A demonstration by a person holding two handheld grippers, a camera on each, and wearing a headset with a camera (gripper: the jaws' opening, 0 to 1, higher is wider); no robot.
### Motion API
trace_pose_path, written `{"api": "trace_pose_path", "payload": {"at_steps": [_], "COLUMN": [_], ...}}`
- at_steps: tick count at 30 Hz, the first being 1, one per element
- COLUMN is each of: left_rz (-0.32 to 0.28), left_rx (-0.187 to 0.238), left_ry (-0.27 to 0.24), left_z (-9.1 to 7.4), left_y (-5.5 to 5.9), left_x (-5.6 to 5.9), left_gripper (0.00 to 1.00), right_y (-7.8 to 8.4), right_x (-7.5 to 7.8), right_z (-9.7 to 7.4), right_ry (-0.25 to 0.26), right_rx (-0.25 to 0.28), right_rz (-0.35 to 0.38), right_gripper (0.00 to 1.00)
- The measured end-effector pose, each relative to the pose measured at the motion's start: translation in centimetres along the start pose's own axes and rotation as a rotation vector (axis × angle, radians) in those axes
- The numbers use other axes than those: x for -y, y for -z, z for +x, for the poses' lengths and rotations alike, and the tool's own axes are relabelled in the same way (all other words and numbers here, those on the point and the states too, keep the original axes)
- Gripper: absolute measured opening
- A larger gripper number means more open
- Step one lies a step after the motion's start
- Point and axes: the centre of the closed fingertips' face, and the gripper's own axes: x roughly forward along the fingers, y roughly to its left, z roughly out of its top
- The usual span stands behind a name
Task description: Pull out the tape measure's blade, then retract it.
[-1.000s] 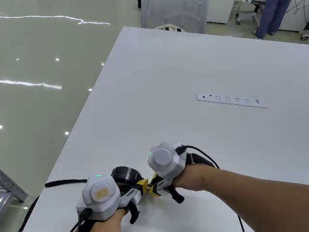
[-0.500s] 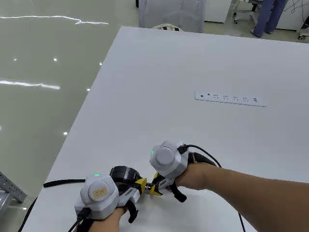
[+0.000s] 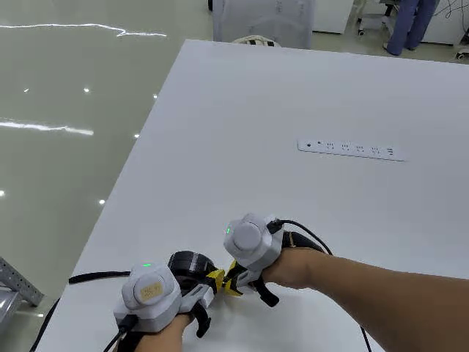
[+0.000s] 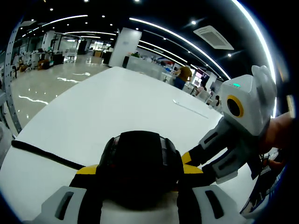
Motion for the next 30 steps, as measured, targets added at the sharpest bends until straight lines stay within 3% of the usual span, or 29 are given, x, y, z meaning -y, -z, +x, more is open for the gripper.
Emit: {"api": "trace_pose_path", "payload": {"at_steps": [30], "left_rz": [0.007], "left_rx": [0.004], "left_ry": [0.005], "left_z": [-0.07], "left_y": [-0.01], "left_x": [0.02], "left_gripper": [0.62], "right_y": [-0.84], "right_x": [-0.21], "right_z": [0.49], "right_ry": [-0.013], "right_rx": [0.045], "right_rz": [0.003], "right_gripper": [0.14]}}
